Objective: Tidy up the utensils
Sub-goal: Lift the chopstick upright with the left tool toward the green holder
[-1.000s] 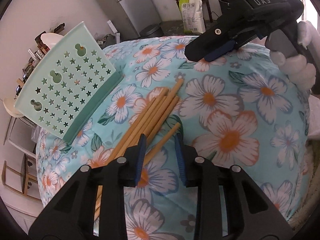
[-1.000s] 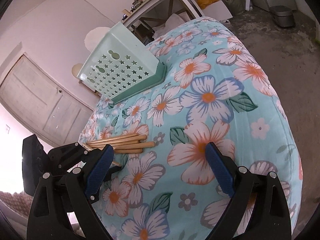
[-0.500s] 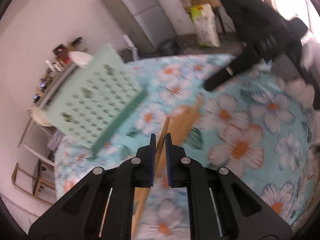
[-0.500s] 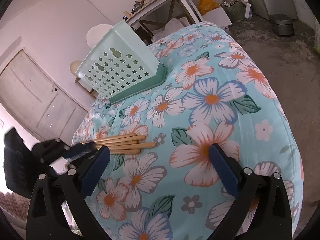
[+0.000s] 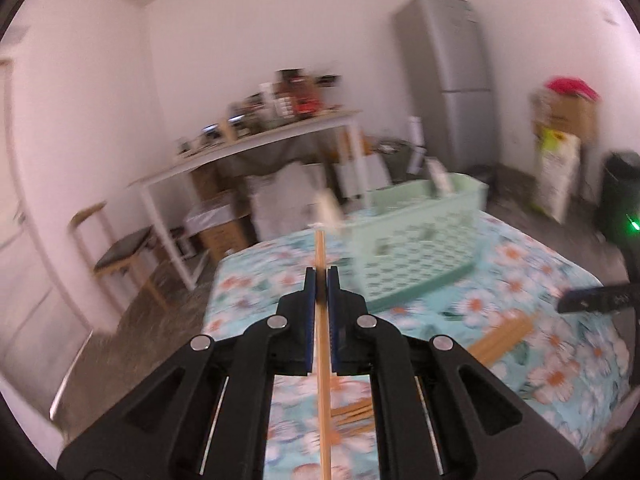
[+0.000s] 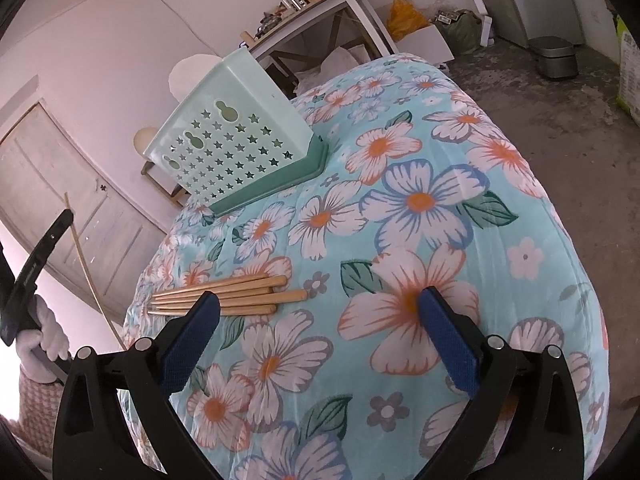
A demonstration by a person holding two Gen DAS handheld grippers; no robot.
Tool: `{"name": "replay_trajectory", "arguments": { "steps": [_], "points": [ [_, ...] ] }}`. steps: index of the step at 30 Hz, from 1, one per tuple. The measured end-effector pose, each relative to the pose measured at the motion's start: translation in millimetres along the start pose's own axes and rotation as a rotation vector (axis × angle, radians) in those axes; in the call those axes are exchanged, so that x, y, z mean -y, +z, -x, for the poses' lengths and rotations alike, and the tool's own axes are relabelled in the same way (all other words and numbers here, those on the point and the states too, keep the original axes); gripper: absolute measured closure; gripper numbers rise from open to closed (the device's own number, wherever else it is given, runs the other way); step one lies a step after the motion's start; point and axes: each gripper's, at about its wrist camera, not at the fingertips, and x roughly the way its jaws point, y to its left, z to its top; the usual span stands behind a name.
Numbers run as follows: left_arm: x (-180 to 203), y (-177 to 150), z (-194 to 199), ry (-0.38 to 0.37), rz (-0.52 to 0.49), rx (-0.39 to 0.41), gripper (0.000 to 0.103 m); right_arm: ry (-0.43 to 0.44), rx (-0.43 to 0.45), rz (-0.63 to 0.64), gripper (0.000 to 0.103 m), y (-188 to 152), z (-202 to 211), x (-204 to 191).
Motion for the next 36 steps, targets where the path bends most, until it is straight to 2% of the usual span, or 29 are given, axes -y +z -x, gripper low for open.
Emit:
{"name": "replay_trajectory", "arguments": {
  "steps": [6,12,18,23,25,28,31,33,35,36],
  "points": [
    [-52,-20,0,0.016,0.230,-0.048,0.098,-0.005,0.004,-0.002,0.006,0,0,0],
    [-69,-42,-1,0.005,0.318,-0.077,0.098,-0.010,0.005,-0.003,0.006,0,-1,0],
    [-79,-62,-7,-0.043,0.413,-0.116,0.098,-0.029,-0.011,-0.005,0.006,1,-2,-1],
    [-92,-81,-14,-0.112,0.574,-0.169,0.098,-0.103,-0.067,0.038,0.007,6,-3,-17],
    [-95,-90,-20,-0.124,0.633,-0.201,0.098,-0.107,-0.068,0.097,0.007,6,-3,-31],
    [-99,-104,-29,-0.142,0.717,-0.240,0.098,-0.105,-0.062,0.300,0.012,3,-7,-74],
    [-102,-119,-37,-0.136,0.778,-0.281,0.098,-0.062,-0.061,0.519,0.017,-5,-16,-122],
    [-104,-126,-42,-0.133,0.803,-0.297,0.098,-0.044,-0.081,0.654,0.024,-13,-28,-152],
    [-105,-133,-45,-0.128,0.821,-0.307,0.098,-0.040,-0.106,0.791,0.037,-23,-44,-179],
    [-106,-135,-47,-0.126,0.826,-0.309,0.098,-0.032,-0.119,0.841,0.039,-27,-51,-189]
  ]
}}
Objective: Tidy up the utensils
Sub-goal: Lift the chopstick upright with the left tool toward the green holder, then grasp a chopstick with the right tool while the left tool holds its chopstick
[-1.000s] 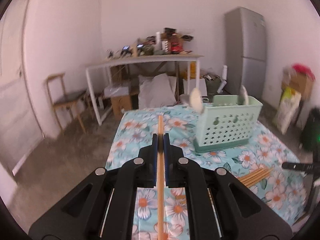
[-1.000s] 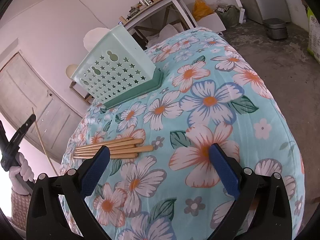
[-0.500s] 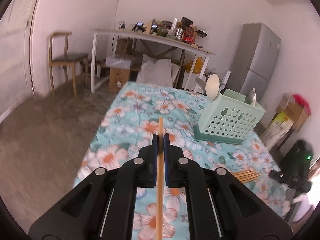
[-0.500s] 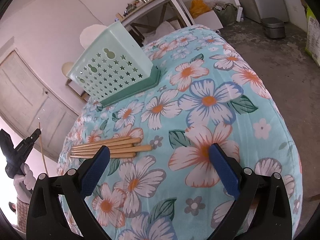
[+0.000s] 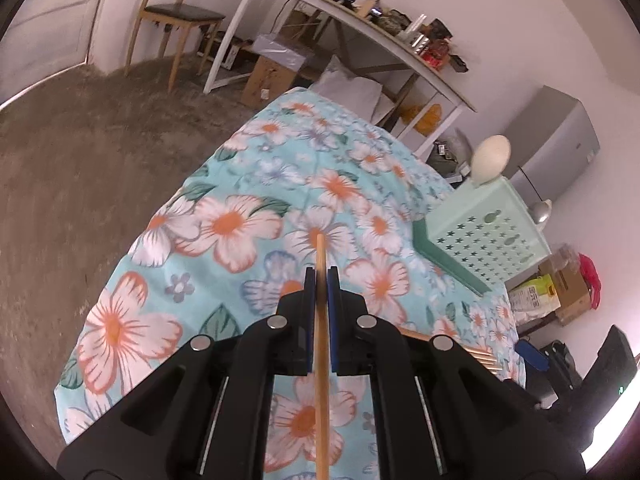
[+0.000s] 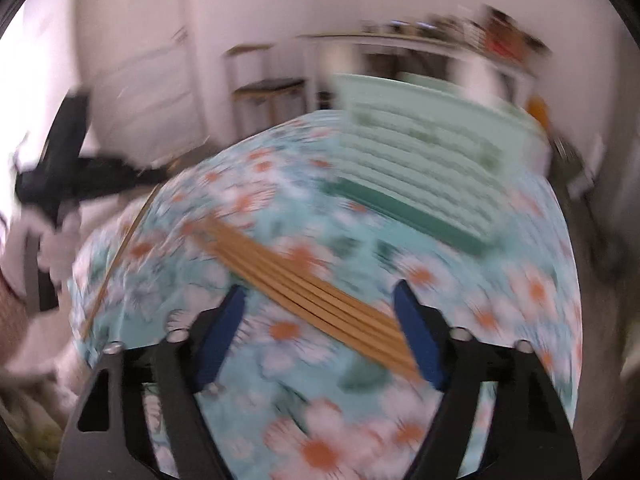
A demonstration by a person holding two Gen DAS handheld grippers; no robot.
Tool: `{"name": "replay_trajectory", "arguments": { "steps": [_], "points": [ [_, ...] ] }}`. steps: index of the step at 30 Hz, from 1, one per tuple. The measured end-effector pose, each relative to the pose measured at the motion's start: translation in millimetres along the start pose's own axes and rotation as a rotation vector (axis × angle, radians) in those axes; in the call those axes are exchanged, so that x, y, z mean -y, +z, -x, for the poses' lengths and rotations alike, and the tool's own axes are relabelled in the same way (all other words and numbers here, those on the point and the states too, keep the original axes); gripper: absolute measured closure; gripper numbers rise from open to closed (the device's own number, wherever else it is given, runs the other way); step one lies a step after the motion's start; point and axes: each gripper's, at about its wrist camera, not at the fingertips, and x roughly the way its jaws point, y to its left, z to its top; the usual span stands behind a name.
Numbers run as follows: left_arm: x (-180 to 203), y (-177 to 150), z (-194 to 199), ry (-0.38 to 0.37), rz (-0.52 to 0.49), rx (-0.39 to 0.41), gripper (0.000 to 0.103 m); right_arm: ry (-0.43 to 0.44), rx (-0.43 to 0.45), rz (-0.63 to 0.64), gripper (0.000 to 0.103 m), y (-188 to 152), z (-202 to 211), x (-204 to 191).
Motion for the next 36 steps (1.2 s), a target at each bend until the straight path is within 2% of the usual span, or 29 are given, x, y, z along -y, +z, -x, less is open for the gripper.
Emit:
{"name": "replay_trajectory", "arguments": {
  "steps": [2,3,5,8,17,22,26,29,32,36],
  "points": [
    [-4,0,-4,0.004,0.005,-0.005,0.098,0.011,-0.014,0.092,0.054,8,-13,-18],
    [-6,-1,-6,0.005,0.006,-0.010,0.098,0.013,-0.021,0.130,0.057,11,-19,-25],
    [-10,-2,-10,0.006,0.007,-0.022,0.098,0.027,-0.038,0.212,0.069,17,-30,-40],
    [-16,-4,-16,0.007,0.001,-0.036,0.098,0.033,-0.055,0.328,0.078,22,-43,-58],
    [-29,-9,-27,-0.022,0.006,-0.059,0.097,0.067,-0.114,0.534,0.092,26,-70,-92],
    [-31,-10,-29,-0.039,0.017,-0.064,0.097,0.060,-0.132,0.594,0.093,27,-80,-104],
    [-33,-9,-29,-0.046,0.022,-0.062,0.097,0.070,-0.132,0.580,0.094,33,-85,-107],
    [-33,-10,-29,-0.045,0.020,-0.061,0.097,0.085,-0.101,0.529,0.094,41,-73,-100],
    [-34,-10,-28,-0.047,0.018,-0.059,0.097,0.082,-0.052,0.425,0.095,57,-54,-83],
    [-28,-8,-22,-0.057,0.005,-0.047,0.097,0.081,0.036,0.220,0.096,76,-14,-41]
  ]
}}
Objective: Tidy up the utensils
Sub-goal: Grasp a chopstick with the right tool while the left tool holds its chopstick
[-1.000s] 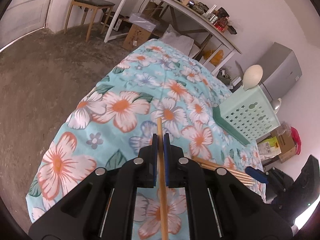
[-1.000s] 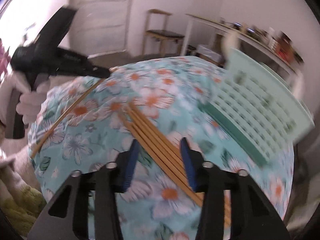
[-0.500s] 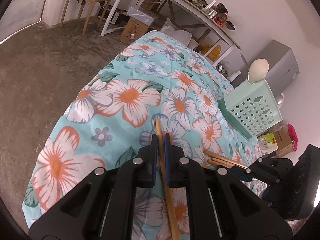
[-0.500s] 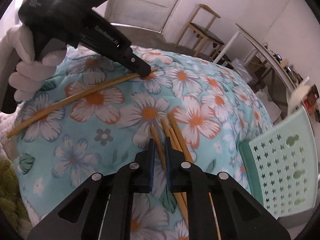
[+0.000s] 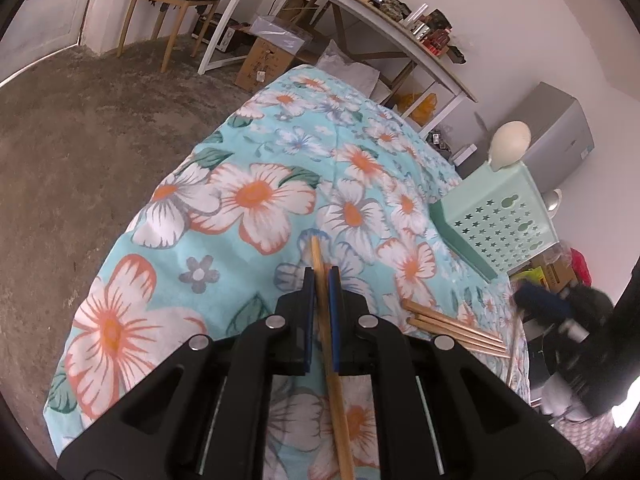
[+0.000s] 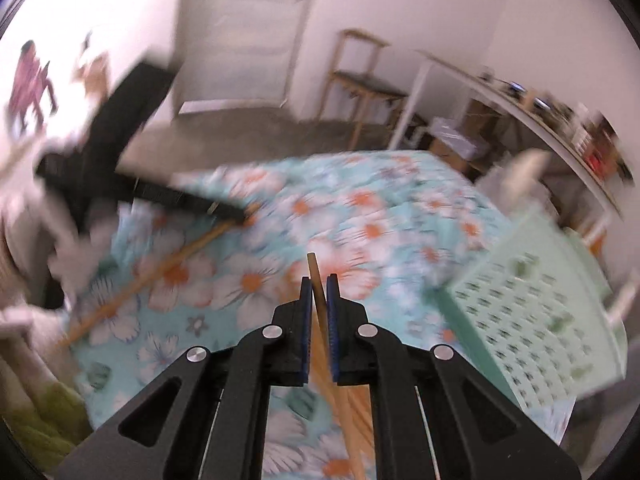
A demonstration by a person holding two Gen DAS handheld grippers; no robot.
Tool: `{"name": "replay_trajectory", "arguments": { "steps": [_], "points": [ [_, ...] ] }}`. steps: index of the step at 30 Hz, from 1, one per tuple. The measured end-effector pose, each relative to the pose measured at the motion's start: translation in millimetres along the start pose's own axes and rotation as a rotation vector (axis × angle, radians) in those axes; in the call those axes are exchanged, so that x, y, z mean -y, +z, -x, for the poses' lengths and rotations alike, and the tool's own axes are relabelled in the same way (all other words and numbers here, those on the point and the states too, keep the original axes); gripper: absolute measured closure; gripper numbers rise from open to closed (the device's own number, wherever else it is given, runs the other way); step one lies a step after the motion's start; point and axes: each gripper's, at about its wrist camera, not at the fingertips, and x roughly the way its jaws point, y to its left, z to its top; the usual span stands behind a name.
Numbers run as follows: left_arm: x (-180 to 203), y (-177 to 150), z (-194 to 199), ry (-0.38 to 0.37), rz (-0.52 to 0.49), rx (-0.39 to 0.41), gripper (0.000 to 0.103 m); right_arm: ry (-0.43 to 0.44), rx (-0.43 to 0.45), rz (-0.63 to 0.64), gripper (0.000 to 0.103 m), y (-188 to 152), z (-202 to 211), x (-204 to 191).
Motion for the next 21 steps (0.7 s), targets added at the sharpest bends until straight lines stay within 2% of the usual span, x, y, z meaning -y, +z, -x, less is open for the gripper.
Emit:
{"name": "replay_trajectory", "arguments": {
  "steps": [5,9,14,21],
  "points": [
    [20,7,16,-0.048,-0.038,0.027,0.098,-0.003,0.137,-0.284,0.096,-11,54,62],
    [38,16,27,-0.095,-0.063,0.037,0.098,-0.014,0.221,-0.415,0.097,-29,83,91],
    [67,31,39,-0.150,-0.098,0.048,0.098,-0.035,0.321,-0.494,0.097,-47,108,108],
    [100,46,50,-0.226,-0.138,0.065,0.098,-0.053,0.388,-0.552,0.097,-67,126,117]
  ]
}}
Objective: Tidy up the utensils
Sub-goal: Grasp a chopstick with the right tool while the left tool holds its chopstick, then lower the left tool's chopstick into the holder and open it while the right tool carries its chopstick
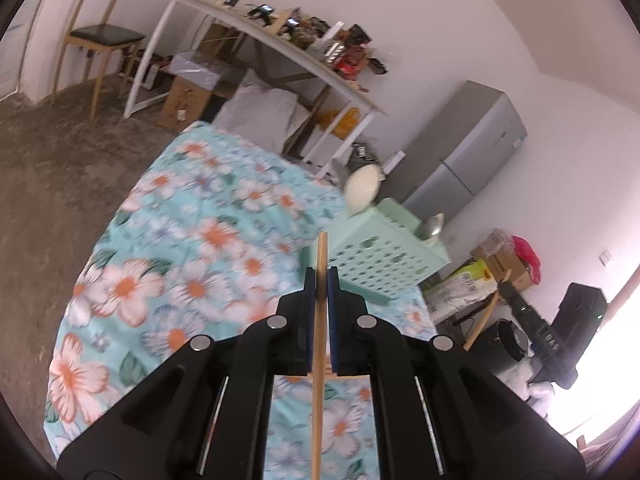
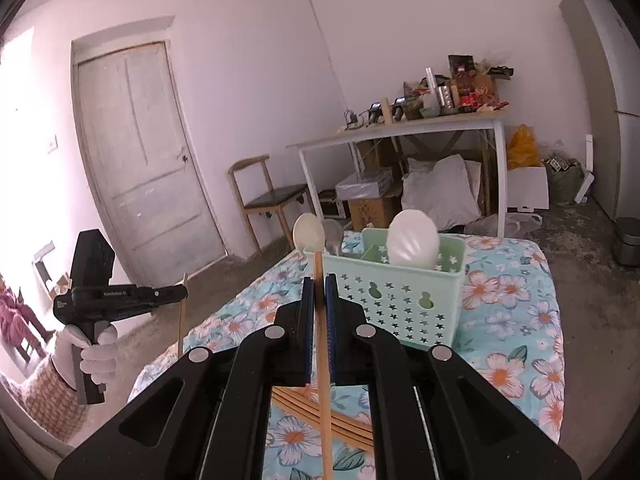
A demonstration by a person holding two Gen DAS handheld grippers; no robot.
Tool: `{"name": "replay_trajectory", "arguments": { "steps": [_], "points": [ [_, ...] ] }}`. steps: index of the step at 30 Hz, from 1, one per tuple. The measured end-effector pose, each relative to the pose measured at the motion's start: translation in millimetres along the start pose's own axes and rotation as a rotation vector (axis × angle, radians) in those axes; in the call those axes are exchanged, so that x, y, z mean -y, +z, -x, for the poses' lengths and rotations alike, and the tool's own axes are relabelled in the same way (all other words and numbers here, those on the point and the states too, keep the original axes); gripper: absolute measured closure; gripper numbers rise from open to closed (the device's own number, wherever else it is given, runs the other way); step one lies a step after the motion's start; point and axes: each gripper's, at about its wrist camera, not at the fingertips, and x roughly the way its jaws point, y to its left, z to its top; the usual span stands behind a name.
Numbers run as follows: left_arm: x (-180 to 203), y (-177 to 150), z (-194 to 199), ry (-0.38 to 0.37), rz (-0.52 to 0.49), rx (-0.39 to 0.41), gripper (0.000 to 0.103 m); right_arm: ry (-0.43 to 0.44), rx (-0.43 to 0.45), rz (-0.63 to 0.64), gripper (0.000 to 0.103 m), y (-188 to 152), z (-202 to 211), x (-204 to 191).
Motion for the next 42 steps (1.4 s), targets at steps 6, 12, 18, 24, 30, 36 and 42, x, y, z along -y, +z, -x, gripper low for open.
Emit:
{"name": "replay_trajectory", "arguments": {
  "steps": [6,12,18,24,30,36,42],
  "points": [
    [34,15,-3,-0.029,-0.074,0.019,0.098,0.009,0.058,-0.029,0.097,-1,19,8],
    [69,37,3,-0.083,-0.139,0.099,0.098,0.020,0.115,-0.031,0.097,7,31,11],
    [109,69,3,-0.142,-0.216,0.237,0.098,0.021,0.149,-0.038,0.097,10,38,18],
    [138,104,-8,-0.146,-0.258,0.408,0.098,0.026,0.170,-0.045,0.097,13,43,25],
    [152,116,-47,-0.087,-0.294,0.486,0.098,0.035,0.166,-0.060,0.097,12,37,31],
    [154,107,-102,-0.022,-0.348,0.418,0.098,0.045,0.167,-0.063,0.097,13,33,31],
    [138,92,-119,0.016,-0.315,0.338,0.078,0.038,0.157,-0.055,0.097,15,31,27]
  ]
}}
